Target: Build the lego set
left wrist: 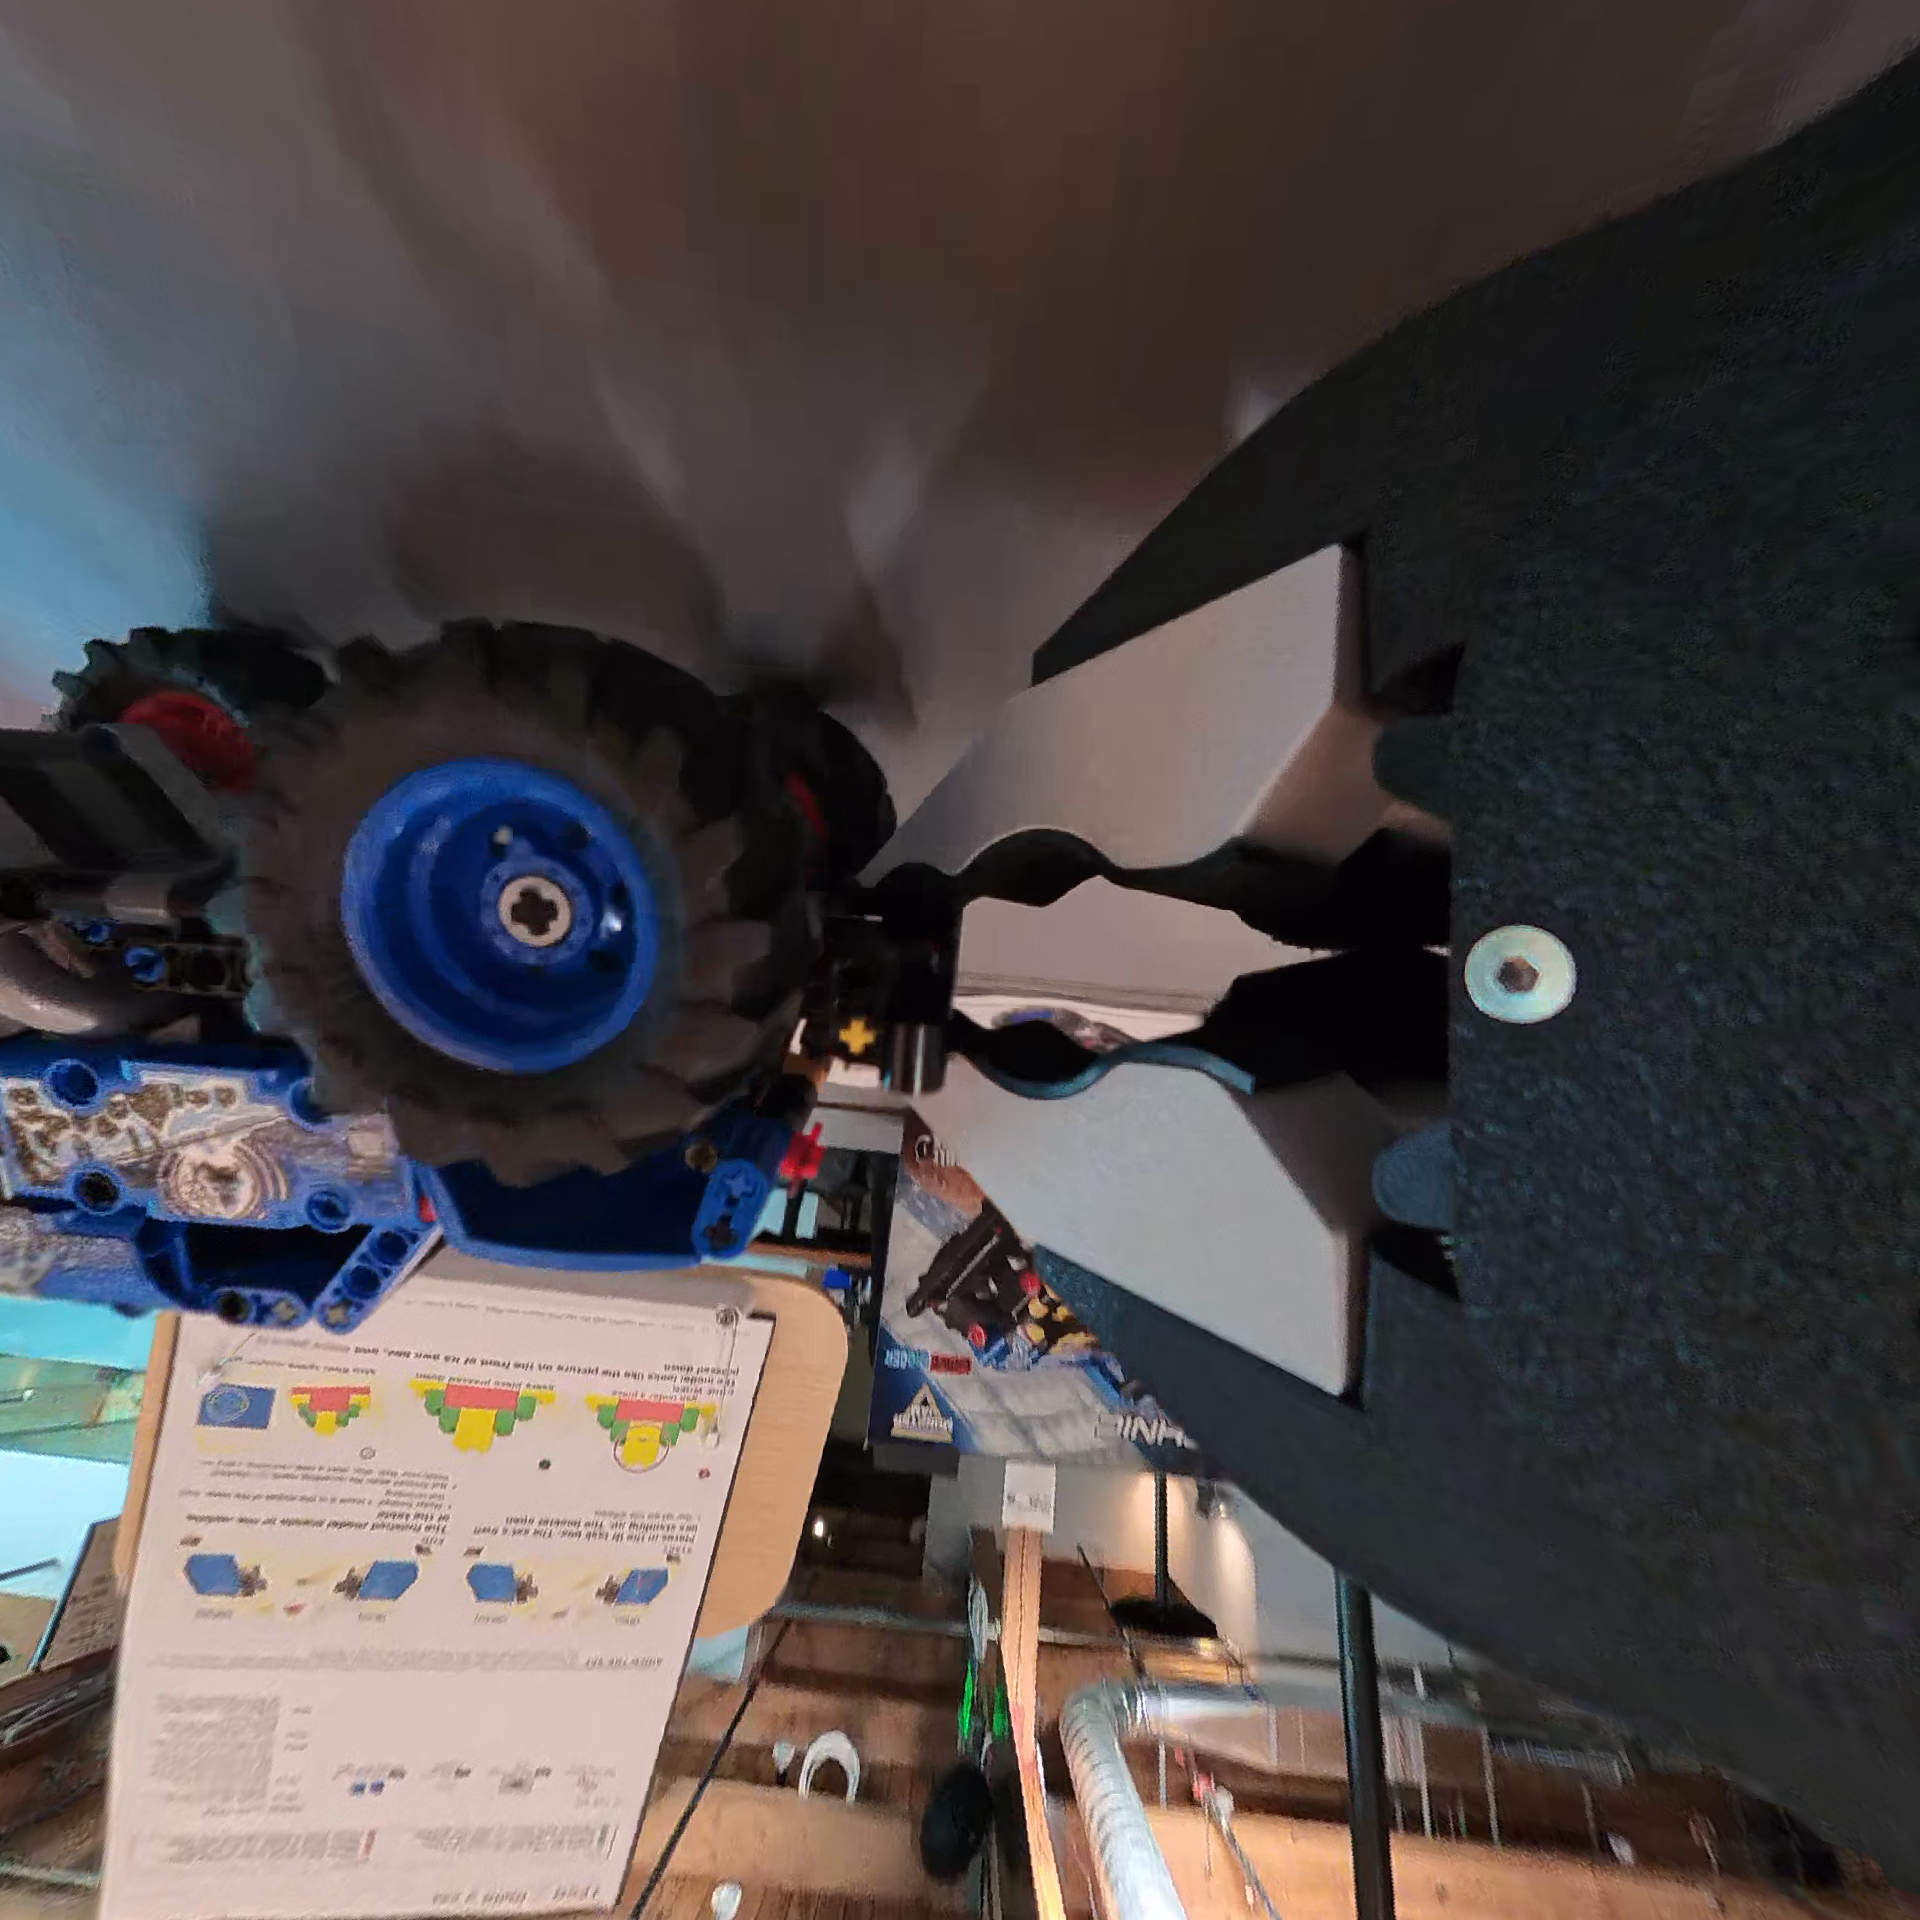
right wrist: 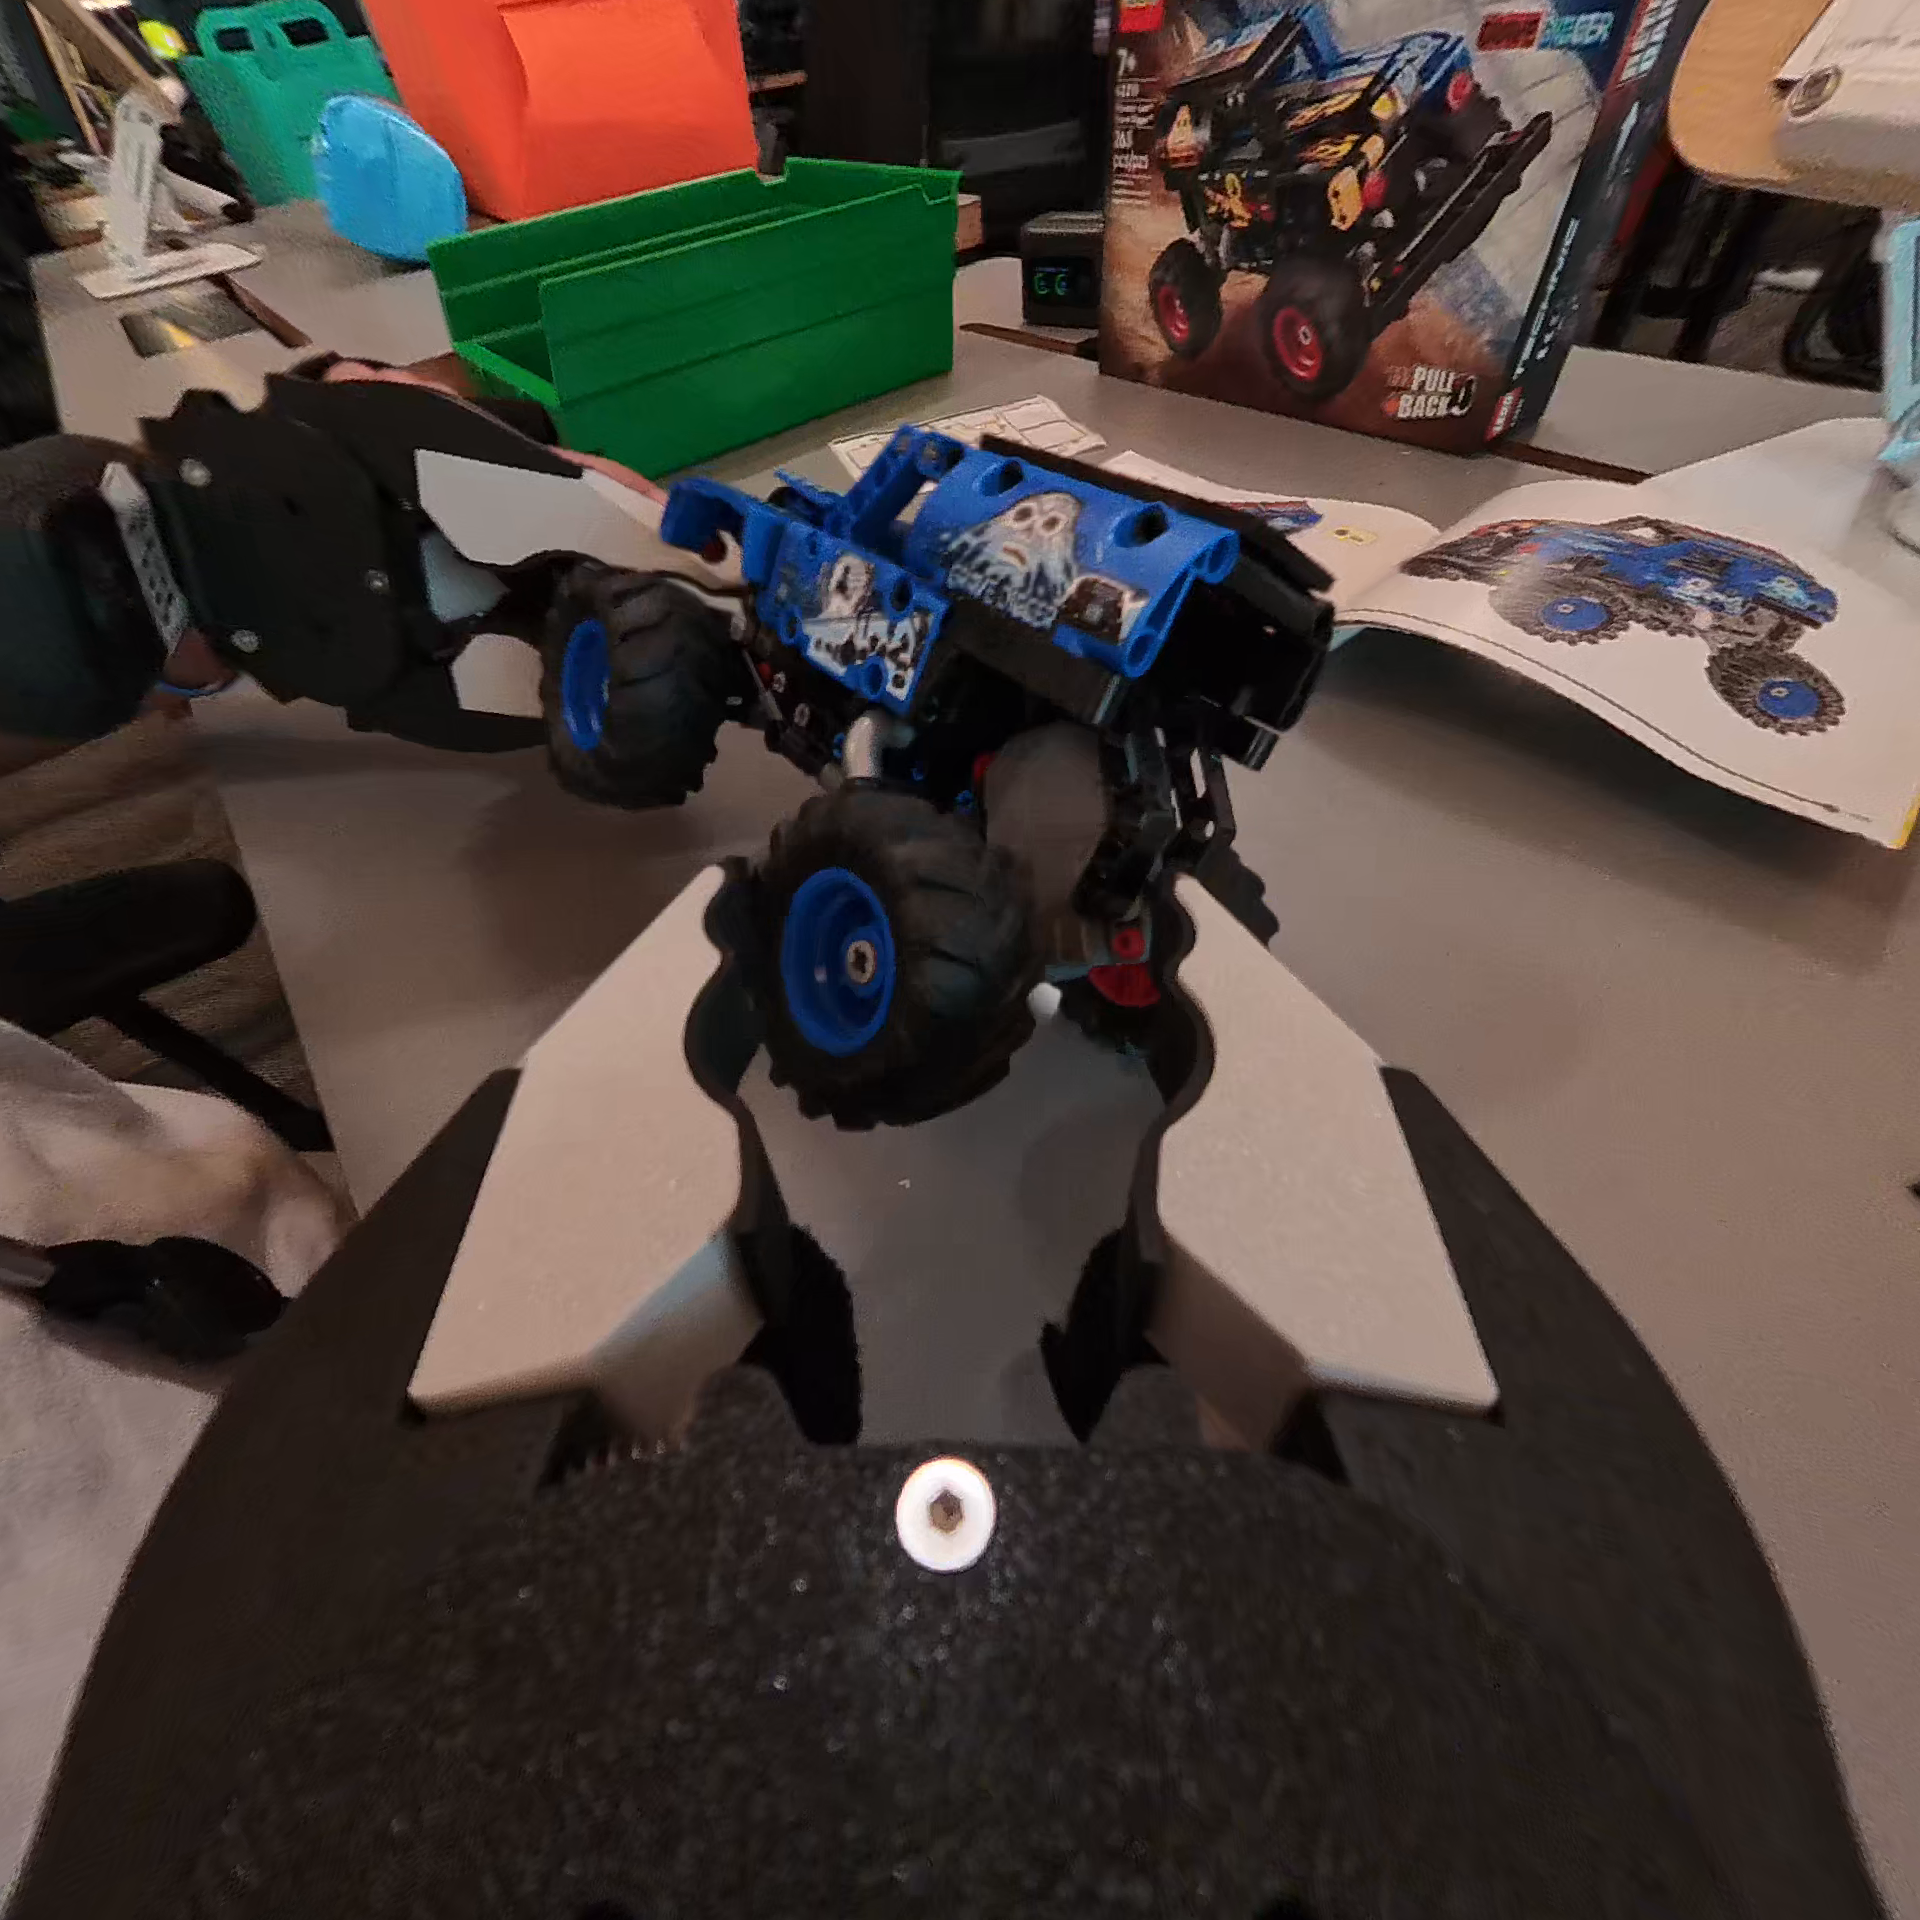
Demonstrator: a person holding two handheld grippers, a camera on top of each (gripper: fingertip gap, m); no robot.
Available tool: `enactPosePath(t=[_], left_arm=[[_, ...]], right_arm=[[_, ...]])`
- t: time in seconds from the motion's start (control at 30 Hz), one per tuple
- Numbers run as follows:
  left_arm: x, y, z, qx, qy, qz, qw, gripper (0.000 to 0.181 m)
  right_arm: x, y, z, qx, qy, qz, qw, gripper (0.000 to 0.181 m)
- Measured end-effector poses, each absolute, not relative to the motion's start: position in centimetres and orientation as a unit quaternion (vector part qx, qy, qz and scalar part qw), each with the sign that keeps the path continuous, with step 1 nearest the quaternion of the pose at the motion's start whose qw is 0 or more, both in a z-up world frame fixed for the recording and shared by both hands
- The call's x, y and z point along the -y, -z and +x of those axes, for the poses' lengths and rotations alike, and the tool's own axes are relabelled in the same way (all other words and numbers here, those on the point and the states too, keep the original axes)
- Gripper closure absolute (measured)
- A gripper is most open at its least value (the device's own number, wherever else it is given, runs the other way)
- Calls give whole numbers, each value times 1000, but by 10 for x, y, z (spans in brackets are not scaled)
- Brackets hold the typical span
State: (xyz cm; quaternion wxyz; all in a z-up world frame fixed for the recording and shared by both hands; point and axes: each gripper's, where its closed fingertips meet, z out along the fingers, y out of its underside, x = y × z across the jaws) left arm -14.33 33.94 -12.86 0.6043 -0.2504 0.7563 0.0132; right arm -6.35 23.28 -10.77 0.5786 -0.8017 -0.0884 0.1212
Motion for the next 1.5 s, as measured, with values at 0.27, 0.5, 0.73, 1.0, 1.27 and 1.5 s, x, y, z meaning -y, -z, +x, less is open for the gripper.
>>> enactPosePath(t=[0.27, 0.5, 0.73, 1.0, 1.27, 1.5], left_arm=[[-323, 140, -163, -756, -133, -171, 618, 151], [-323, 151, -176, -759, -166, -167, 608, 154], [-367, 127, -208, -711, -264, -168, 630, 154], [-339, 133, -214, -545, 425, -689, 217, 116], [-274, 130, -185, -402, 577, -698, -135, 75], [-276, 131, -169, -414, 578, -690, -135, 105]], right_arm=[[-224, 113, -70, 55, -109, -806, 579, 141], [-222, 122, -81, 66, -117, -813, 567, 138], [-212, 121, -87, 59, -209, -805, 552, 123], [-205, 99, -64, -36, -455, -804, 381, 76], [-230, 115, -96, -63, -576, -788, 207, 70], [-234, 117, -104, -49, -590, -782, 196, 78]])
